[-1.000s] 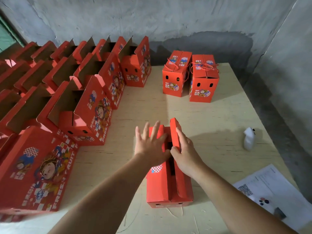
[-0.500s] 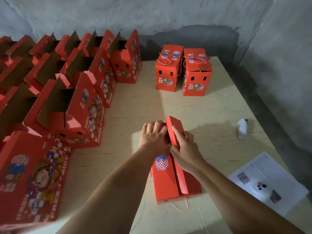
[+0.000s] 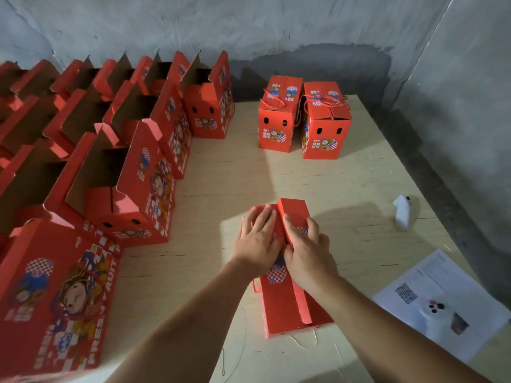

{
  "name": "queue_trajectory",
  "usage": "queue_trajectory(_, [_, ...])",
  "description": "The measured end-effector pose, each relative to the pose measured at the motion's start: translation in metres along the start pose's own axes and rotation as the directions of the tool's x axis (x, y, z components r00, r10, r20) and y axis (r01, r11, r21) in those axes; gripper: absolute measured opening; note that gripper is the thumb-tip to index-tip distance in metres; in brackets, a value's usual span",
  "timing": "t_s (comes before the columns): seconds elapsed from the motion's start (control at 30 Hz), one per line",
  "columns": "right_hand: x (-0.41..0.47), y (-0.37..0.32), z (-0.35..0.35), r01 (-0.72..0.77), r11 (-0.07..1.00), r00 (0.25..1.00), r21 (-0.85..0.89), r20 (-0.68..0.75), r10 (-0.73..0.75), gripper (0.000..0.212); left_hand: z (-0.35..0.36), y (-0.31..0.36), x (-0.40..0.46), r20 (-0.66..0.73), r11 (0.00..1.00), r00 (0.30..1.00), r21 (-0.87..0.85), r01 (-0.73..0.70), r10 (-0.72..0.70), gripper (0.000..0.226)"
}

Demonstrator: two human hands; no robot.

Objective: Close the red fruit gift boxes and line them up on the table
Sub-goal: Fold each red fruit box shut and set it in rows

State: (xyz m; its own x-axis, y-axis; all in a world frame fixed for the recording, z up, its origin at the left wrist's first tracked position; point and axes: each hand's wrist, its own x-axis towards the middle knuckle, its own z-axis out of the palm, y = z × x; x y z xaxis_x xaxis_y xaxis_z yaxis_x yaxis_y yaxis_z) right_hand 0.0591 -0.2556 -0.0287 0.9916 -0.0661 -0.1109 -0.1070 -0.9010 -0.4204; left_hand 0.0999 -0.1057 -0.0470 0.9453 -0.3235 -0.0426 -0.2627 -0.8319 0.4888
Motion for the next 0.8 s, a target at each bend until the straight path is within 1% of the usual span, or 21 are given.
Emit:
queue_trajectory(0.1, [-0.003,0.006,0.003,0.029,0.999,0.999,-0.013,-0.014,-0.03,0.065,0.006,0.01,-0.014,-0.042,0.998,0.997,0.009,0.059,-0.059,0.06])
queue_trajectory(0.17, [-0.005,0.008,0.003,0.047,0.998,0.999,-0.04,-0.021,-0.047,0.062,0.008,0.016,-0.019,-0.056,0.997,0.997,0.041,0.064,-0.061,0.06])
queue_trajectory(0.3, [-0.001,0.004,-0.001,0.055,0.995,0.998,-0.084,0.029,-0.053,0.063,0.017,0.027,-0.036,-0.066,0.996,0.996,0.059,0.071,-0.067,0.058])
queue_trajectory(0.37, [0.003,0.003,-0.006,0.044,0.996,0.996,-0.076,0.081,-0.038,0.061,0.025,0.038,-0.05,-0.107,0.997,0.991,0.006,0.081,-0.08,0.057])
queue_trajectory(0.43, [0.008,0.004,-0.014,0.046,0.997,0.991,-0.069,0.127,-0.037,0.06,0.031,0.05,-0.058,-0.142,0.991,0.982,-0.078,0.112,-0.123,0.056])
queue_trajectory(0.53, [0.011,0.004,-0.022,0.046,0.996,0.985,-0.078,0.168,-0.033,0.062,0.033,0.059,-0.061,-0.124,0.978,0.977,-0.138,0.157,-0.174,0.054])
queue_trajectory(0.67, [0.006,0.0,-0.021,0.038,0.992,0.99,-0.121,0.141,-0.021,0.062,0.031,0.057,-0.064,-0.095,0.986,0.984,-0.082,0.144,-0.152,0.057])
queue_trajectory(0.8, [0.005,0.001,-0.02,0.022,0.995,0.993,-0.101,0.115,-0.01,0.06,0.034,0.056,-0.061,-0.063,0.977,0.978,-0.089,0.193,-0.199,0.057])
